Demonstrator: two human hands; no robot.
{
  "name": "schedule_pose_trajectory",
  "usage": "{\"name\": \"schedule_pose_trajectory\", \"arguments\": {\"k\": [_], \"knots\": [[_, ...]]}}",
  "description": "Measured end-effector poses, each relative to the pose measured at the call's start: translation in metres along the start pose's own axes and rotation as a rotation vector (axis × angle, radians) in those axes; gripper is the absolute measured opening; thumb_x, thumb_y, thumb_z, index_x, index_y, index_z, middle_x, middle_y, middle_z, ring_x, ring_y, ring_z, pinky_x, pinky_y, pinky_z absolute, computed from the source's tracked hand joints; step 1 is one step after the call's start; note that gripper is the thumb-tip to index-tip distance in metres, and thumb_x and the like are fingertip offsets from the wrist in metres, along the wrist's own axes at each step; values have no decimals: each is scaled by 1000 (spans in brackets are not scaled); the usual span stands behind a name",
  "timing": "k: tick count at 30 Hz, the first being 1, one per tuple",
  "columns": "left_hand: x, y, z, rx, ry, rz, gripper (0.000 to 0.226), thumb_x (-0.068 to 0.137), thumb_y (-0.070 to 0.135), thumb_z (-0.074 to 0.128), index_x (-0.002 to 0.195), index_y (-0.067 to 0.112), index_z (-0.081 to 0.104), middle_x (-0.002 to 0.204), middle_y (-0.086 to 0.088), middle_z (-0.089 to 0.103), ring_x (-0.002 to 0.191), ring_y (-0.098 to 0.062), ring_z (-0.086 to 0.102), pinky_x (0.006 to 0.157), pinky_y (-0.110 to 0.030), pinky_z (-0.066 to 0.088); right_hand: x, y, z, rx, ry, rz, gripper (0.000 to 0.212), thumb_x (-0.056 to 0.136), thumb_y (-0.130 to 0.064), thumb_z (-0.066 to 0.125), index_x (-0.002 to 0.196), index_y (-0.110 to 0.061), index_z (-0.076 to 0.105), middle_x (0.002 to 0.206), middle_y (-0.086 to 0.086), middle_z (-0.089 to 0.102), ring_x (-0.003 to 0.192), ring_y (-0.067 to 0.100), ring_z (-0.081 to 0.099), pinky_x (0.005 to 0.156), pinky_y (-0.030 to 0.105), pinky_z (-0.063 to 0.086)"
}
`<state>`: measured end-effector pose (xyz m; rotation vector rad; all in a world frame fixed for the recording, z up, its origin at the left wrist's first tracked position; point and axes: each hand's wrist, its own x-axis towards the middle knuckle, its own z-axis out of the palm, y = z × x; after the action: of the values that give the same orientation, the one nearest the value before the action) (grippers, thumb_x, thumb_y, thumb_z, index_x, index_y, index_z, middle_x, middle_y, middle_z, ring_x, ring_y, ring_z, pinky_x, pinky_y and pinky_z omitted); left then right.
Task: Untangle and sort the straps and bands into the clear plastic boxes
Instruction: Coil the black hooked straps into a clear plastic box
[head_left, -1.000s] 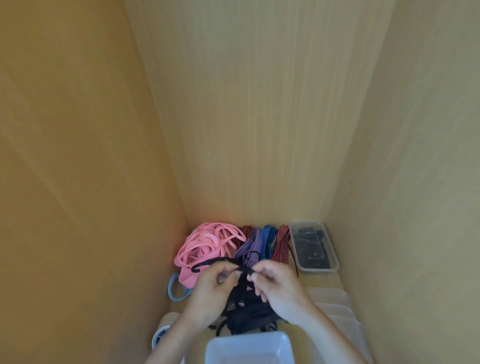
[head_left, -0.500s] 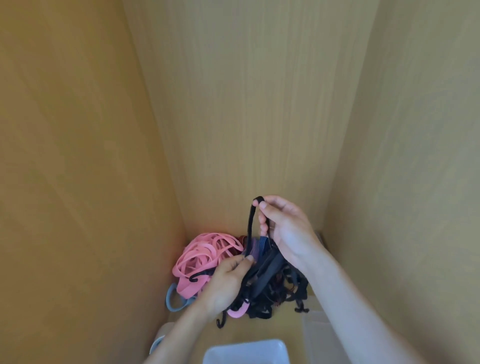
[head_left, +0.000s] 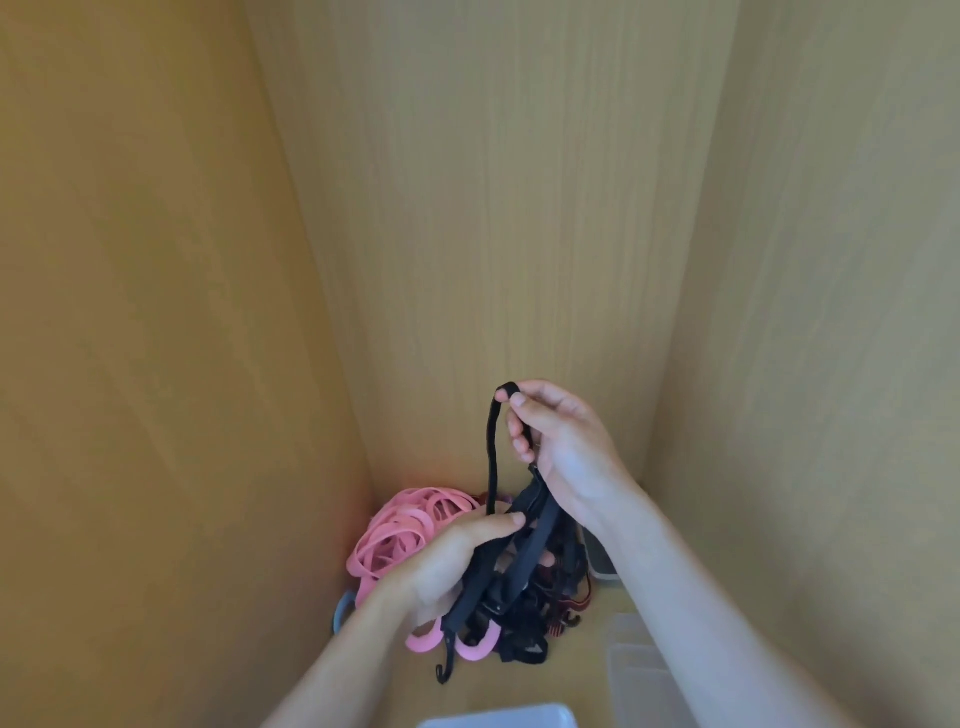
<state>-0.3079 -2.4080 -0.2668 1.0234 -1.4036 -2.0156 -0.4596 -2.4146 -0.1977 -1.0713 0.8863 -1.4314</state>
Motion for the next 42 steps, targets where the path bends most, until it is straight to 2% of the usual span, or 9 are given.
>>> {"name": "schedule_pose_trajectory", "arguments": {"k": [9,13,17,22,26,29,32,36,42], "knots": [[16,17,2,-32,-69,116,64,89,5,53,146,29,37,122,-29,66,94,-42,69,86,-46,57,6,-17,-9,64,-33,-19,15,99,-2,53,96,-3,68,64,3,51,54,12,42,51,23,29],[17,30,3,23,-57,126,61,91,11,57,147,23,38,117,-30,68,81,-30,73,75,-37,59,13,-28,-17,113,-36,22,14,98,-1,54,98,-2,68,65,3,50,54,11,41,48,20,30],[17,37,2,217,-2,114,61,92,47,68,144,21,48,106,-11,73,83,-14,72,74,-26,56,16,-32,-19,192,-41,50,14,97,-1,55,97,-3,69,66,3,50,54,11,42,48,20,30],[23,47,9,547,23,149,14,87,23,78,95,16,69,84,6,75,81,-12,72,79,-22,54,18,-33,-10,225,-56,48,13,97,0,54,97,-3,68,65,4,50,52,11,41,46,19,29],[23,54,5,677,91,189,24,94,16,64,71,10,60,67,5,62,63,-7,57,70,-18,42,17,-36,-12,31,-43,-28,18,100,-5,53,102,-6,71,73,4,62,65,15,54,60,22,42],[17,62,0,575,106,224,23,96,8,57,73,5,59,63,7,62,58,-8,57,65,-20,42,11,-30,-24,-423,14,-122,23,102,-28,52,113,-22,72,108,-11,74,105,4,65,97,28,46],[14,70,-7,383,142,299,21,96,10,56,76,4,61,62,3,60,49,-10,48,52,-23,37,-1,-14,-37,-513,-35,-8,57,92,-63,46,131,-25,63,136,-13,62,126,2,54,114,34,37],[16,81,-11,163,199,372,24,97,16,57,75,13,67,76,-10,58,56,-16,46,50,-26,38,-17,10,-36,-417,-289,150,34,103,-42,46,129,-28,63,127,-10,68,119,3,62,104,26,43],[17,85,-11,-91,268,365,14,97,16,59,102,4,66,96,-22,64,84,-34,61,80,-45,50,-12,21,-27,-202,-122,226,25,98,-21,63,121,-13,62,95,7,73,75,20,66,76,34,56]]}}
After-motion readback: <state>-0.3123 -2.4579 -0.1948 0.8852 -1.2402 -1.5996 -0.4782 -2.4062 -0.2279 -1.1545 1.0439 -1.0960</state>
